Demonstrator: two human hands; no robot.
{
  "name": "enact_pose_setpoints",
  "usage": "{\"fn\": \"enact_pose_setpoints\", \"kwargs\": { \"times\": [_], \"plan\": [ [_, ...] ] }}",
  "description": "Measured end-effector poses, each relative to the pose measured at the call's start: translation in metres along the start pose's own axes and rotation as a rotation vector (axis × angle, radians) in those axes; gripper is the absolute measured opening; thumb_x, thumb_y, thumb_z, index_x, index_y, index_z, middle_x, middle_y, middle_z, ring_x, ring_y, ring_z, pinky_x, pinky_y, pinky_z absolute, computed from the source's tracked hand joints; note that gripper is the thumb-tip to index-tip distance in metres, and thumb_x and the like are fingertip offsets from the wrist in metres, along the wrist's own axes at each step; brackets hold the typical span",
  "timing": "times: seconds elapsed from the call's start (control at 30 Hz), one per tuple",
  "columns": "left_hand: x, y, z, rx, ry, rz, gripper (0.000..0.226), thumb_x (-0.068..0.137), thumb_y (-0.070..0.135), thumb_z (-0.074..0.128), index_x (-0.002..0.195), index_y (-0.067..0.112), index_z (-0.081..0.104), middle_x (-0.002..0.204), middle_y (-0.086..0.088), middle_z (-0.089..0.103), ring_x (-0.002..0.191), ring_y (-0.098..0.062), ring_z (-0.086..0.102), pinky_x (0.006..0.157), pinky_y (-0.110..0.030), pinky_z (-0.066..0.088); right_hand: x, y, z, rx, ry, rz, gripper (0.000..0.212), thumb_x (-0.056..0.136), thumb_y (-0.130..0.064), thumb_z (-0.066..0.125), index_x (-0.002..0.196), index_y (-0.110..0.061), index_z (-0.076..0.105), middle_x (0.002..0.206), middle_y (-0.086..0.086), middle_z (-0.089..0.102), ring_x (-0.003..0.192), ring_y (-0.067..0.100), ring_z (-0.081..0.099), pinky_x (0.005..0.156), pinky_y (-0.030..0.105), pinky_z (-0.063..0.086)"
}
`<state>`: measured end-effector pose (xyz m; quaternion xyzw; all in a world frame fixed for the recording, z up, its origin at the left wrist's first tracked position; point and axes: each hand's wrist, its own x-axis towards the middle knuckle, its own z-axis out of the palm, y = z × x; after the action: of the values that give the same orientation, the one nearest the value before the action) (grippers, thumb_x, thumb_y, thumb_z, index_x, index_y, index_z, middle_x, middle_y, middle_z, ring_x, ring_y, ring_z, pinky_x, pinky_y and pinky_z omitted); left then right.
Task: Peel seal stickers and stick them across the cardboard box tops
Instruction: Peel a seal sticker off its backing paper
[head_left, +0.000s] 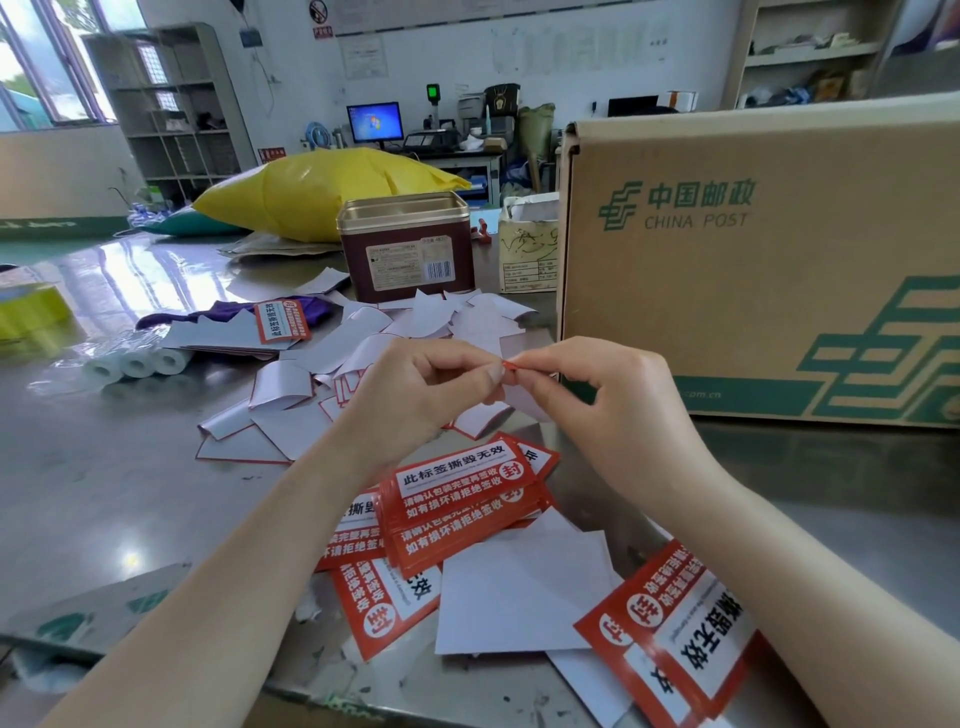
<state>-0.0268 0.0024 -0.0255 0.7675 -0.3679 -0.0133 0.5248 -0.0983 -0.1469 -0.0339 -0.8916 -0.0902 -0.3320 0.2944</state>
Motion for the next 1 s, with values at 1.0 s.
{"fn": "enact_pose_setpoints", "kwargs": {
  "times": [1.0],
  "plan": [
    [0.0017, -0.0050, 0.0055, 0.165, -0.012, 0.174, 0.020, 0.087, 0.009, 0.061, 0.089, 0.026, 0.072, 0.074, 0.011, 0.067, 0.077, -0.011, 0.058, 0.065, -0.017, 0.047, 0.0022, -0.0004, -0.0030, 0.114, -0.058, 0.203, 0.016, 0.084, -0.025, 0.063, 0.094, -0.020, 0.073, 0.075, -0.015, 0.062, 0.067, -0.003, 0.057, 0.063, 0.007, 0.045]
  ]
}}
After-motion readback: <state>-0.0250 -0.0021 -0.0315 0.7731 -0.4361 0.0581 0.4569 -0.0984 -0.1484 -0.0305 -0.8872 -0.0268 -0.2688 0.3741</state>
